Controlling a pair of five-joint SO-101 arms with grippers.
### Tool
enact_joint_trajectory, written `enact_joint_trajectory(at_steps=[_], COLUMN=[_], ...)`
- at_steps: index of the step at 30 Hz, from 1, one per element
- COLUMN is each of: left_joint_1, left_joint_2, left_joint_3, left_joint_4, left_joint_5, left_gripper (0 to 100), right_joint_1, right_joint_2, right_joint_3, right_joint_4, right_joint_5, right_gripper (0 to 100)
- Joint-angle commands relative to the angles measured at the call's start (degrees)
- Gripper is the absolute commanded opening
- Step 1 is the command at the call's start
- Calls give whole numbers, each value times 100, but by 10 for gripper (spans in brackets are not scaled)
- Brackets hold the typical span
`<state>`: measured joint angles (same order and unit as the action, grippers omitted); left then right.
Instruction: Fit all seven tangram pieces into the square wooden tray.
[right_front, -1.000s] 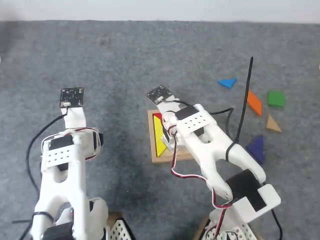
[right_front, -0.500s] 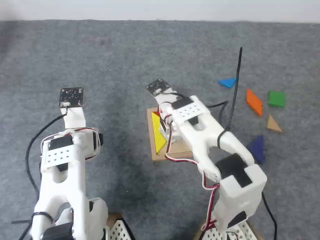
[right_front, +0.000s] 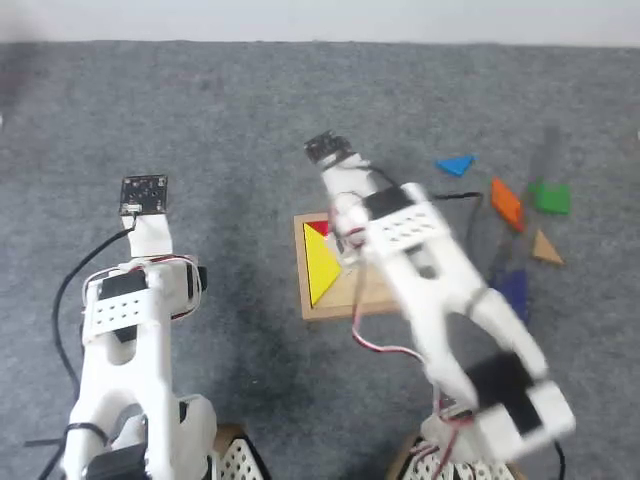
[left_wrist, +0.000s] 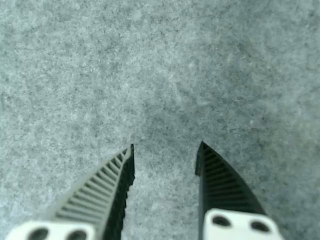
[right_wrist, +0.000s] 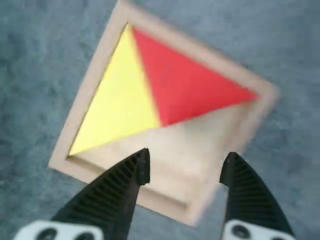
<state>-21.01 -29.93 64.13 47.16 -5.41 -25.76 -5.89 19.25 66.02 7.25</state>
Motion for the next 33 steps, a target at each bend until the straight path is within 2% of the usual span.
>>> enact_joint_trajectory(at_steps=[1, 6, 10, 14, 21, 28, 33], left_joint_1=[44, 44, 44, 44, 44, 44, 44], left_joint_2=[-149, -149, -149, -149, -149, -149, -149], left_joint_3=[-22, -22, -22, -22, 13, 13, 13], left_joint_4=[-97, -97, -97, -105, -114, -114, -114], left_joint_5=[-35, -35, -35, -35, -35, -44, -44], left_gripper=[203, 203, 203, 203, 203, 203, 203], right_joint_1=[1288, 3275, 3969, 3899, 3371, 3407, 3582], right_joint_2=[-1191, -1042, -233, 831, 2826, 4681, 5420], right_joint_3=[-79, -316, -747, -1424, -3077, -4642, -5459], right_joint_4=[365, 664, 567, 171, -13, 136, 365], right_joint_5=[484, 1855, 3007, 3279, 3569, 3824, 3833], right_gripper=[245, 248, 270, 312, 311, 310, 301])
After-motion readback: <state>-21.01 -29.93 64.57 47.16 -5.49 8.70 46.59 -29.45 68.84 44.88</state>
